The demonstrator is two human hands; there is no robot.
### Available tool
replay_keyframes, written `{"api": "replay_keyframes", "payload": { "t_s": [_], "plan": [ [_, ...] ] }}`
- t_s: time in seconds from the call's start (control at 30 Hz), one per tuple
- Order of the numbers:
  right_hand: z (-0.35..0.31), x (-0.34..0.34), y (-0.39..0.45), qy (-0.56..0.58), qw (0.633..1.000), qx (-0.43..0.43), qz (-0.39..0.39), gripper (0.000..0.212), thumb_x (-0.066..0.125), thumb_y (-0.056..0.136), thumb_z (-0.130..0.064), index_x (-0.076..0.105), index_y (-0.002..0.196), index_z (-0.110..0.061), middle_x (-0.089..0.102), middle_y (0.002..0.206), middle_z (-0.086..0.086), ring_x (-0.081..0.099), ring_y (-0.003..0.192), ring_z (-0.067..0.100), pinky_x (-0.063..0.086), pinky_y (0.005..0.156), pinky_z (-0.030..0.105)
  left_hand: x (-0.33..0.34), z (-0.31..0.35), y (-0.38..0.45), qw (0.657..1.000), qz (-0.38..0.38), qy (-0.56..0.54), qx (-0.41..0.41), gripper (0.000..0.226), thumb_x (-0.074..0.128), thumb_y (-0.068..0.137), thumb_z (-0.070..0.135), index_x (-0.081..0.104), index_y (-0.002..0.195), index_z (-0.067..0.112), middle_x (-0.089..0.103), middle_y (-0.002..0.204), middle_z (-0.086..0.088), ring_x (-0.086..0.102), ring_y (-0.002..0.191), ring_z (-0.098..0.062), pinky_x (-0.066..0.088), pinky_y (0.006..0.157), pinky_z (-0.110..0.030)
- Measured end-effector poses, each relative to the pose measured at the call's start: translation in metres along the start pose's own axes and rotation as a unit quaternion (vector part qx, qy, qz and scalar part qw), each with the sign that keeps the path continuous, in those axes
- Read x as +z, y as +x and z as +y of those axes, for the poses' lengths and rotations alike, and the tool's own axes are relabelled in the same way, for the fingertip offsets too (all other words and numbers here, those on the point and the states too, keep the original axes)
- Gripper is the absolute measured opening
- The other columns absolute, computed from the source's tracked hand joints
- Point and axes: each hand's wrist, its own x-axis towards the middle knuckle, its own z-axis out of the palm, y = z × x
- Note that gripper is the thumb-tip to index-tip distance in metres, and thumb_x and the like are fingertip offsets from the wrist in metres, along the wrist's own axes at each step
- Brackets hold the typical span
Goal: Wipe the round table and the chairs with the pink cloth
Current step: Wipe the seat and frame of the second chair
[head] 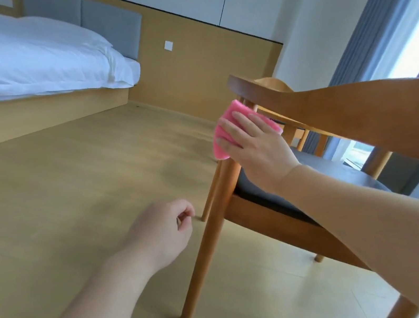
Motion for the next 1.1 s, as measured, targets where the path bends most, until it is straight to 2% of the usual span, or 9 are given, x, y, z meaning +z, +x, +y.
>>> {"api": "replay_keyframes", "payload": {
  "t_s": [0.1,0.2,0.33,0.4,0.5,0.63,0.7,0.9,1.1],
  "plan": [
    [0.002,-0.002,0.022,-0.036,0.996,-0.012,-0.079,0.048,0.043,0.093,-0.012,0.047,0.140,-0.011,0.033,0.153,0.017,0.021,0.144,0.038,0.002,0.120,0.047,-0.005,-0.002,0.002,1.000,0.020,-0.004,-0.003,0.027,0.056,0.089,0.021,0.053,0.073,0.042,0.058,0.061,0.012,0.055,0.061,0.000,0.041,0.050,-0.017],
    [0.013,0.007,0.033,-0.049,0.990,0.012,-0.134,0.051,0.039,0.099,-0.016,0.031,0.149,-0.013,0.021,0.157,0.017,0.010,0.146,0.037,-0.005,0.118,0.043,-0.008,0.002,0.005,1.000,0.023,-0.006,0.005,0.026,0.057,0.089,0.021,0.053,0.074,0.042,0.058,0.059,0.010,0.055,0.062,0.001,0.041,0.049,-0.017],
    [0.015,0.018,0.030,-0.083,0.978,0.000,-0.193,0.054,0.039,0.099,-0.031,0.031,0.149,-0.014,0.018,0.158,0.017,0.003,0.147,0.038,-0.013,0.116,0.047,-0.003,0.009,0.009,0.999,0.017,-0.024,0.018,0.021,0.056,0.090,0.021,0.057,0.075,0.036,0.059,0.061,0.008,0.055,0.059,-0.006,0.047,0.050,-0.023],
    [0.010,0.026,0.023,-0.117,0.973,-0.017,-0.199,0.056,0.034,0.099,-0.042,0.036,0.147,-0.012,0.019,0.158,0.020,0.003,0.146,0.042,-0.011,0.118,0.052,0.002,0.012,0.011,0.999,0.008,-0.033,0.022,0.017,0.056,0.091,0.021,0.059,0.079,0.032,0.060,0.063,0.007,0.056,0.057,-0.010,0.051,0.055,-0.029],
    [0.002,0.036,0.014,-0.106,0.974,-0.018,-0.200,0.057,0.031,0.099,-0.046,0.040,0.145,-0.013,0.021,0.157,0.019,0.003,0.146,0.043,-0.008,0.117,0.056,0.007,0.012,0.012,0.999,0.001,-0.041,0.024,0.015,0.055,0.091,0.022,0.059,0.080,0.030,0.061,0.065,0.006,0.056,0.057,-0.012,0.051,0.056,-0.031],
    [-0.036,0.054,0.000,-0.109,0.964,-0.042,-0.239,0.063,0.046,0.093,-0.047,0.041,0.144,-0.011,0.027,0.155,0.020,0.005,0.145,0.045,-0.010,0.115,0.060,0.010,0.003,0.012,0.999,-0.003,-0.034,0.008,0.015,0.055,0.091,0.022,0.060,0.080,0.031,0.060,0.065,0.008,0.054,0.056,-0.008,0.048,0.052,-0.026],
    [-0.059,0.065,-0.012,-0.119,0.955,-0.063,-0.265,0.062,0.046,0.093,-0.044,0.040,0.144,-0.009,0.027,0.154,0.021,0.004,0.144,0.048,-0.007,0.114,0.062,0.011,-0.001,0.011,0.999,-0.005,-0.038,-0.001,0.015,0.055,0.090,0.021,0.060,0.079,0.031,0.060,0.064,0.006,0.053,0.054,-0.007,0.046,0.051,-0.027],
    [-0.095,0.087,-0.029,-0.148,0.931,-0.090,-0.321,0.059,0.029,0.098,-0.039,0.029,0.148,-0.006,0.018,0.157,0.023,-0.002,0.144,0.048,-0.006,0.116,0.058,0.012,-0.008,0.013,1.000,0.003,-0.020,-0.009,0.016,0.056,0.088,0.020,0.059,0.076,0.030,0.060,0.062,0.005,0.052,0.052,-0.004,0.039,0.044,-0.019],
    [-0.082,0.091,-0.030,-0.134,0.933,-0.129,-0.309,0.059,0.038,0.097,-0.042,0.032,0.146,-0.011,0.028,0.154,0.015,0.006,0.145,0.043,-0.001,0.118,0.052,0.012,-0.016,0.010,1.000,0.009,-0.008,-0.023,0.016,0.058,0.087,0.021,0.060,0.075,0.031,0.058,0.057,0.008,0.051,0.049,-0.003,0.037,0.041,-0.018]
  ]
}}
